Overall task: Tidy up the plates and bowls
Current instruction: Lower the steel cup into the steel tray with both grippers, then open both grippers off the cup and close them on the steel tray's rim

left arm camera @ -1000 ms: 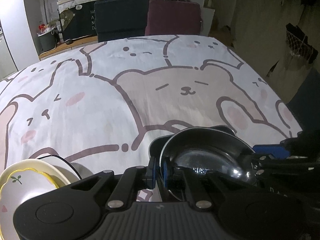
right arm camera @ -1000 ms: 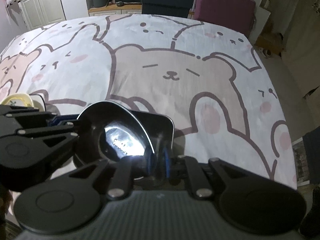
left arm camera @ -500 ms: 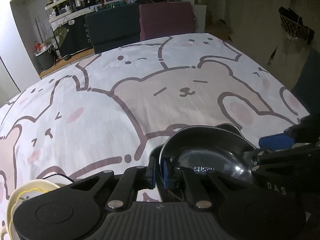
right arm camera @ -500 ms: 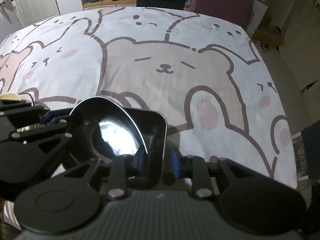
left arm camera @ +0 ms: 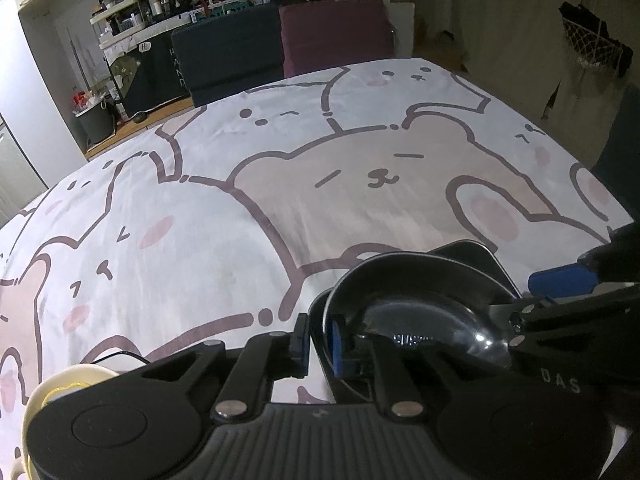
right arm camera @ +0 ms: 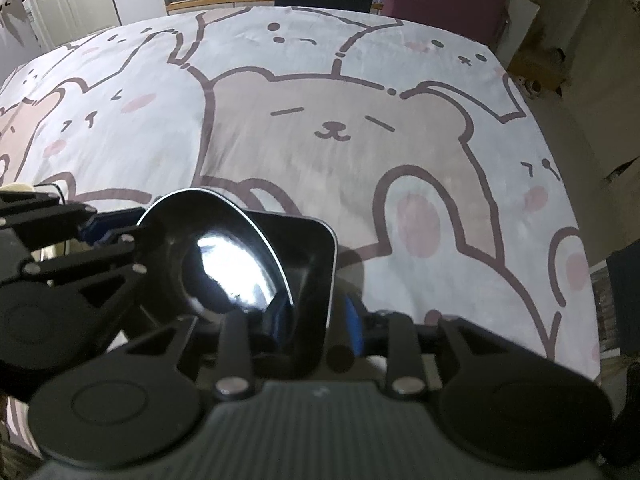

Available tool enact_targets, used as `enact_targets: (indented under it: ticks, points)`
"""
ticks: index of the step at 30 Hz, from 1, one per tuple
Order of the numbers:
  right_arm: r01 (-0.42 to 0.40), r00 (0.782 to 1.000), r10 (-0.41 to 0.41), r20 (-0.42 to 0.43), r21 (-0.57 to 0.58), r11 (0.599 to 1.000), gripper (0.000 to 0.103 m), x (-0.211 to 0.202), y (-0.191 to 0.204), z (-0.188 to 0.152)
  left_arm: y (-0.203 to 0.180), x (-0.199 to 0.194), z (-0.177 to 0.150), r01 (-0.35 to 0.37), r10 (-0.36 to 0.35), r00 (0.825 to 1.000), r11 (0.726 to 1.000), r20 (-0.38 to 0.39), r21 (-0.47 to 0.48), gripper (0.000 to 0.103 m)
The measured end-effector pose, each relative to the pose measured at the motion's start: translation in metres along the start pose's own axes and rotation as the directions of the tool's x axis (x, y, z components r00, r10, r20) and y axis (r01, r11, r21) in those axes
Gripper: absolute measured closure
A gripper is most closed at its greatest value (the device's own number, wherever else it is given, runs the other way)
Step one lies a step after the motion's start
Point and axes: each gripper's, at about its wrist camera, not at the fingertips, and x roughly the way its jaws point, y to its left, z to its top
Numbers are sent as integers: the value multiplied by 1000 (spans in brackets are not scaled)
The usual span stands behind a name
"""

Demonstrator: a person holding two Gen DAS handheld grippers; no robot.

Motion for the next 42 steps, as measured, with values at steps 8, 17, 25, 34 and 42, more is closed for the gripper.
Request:
enact_targets:
  ticks: [8,17,25,34,42]
  points:
    - [4,1000,-4,-21,-7,1000,67,8,3,0,0,10,-2,6,-7,1000,1000,-29,-11,84]
    - [16,999,-17,-47,-9,1000,65,19,-1,0,4,19,0,47,-49,998,997,-49,-57,81]
    - [16,998,-16,-60,-5,1000,61,23,-5,0,5,22,2,59,-62,997,996,-48,-71,79]
    - [-31,998,31,-47,15,999,49,21,-15,-1,14,17,6,96,-100,994,988,-31,-119,76]
    - [-168,984,162,74,82,982,45,-5,-39,-2,27,-15,8,185,-180,982,973,50,-140,50]
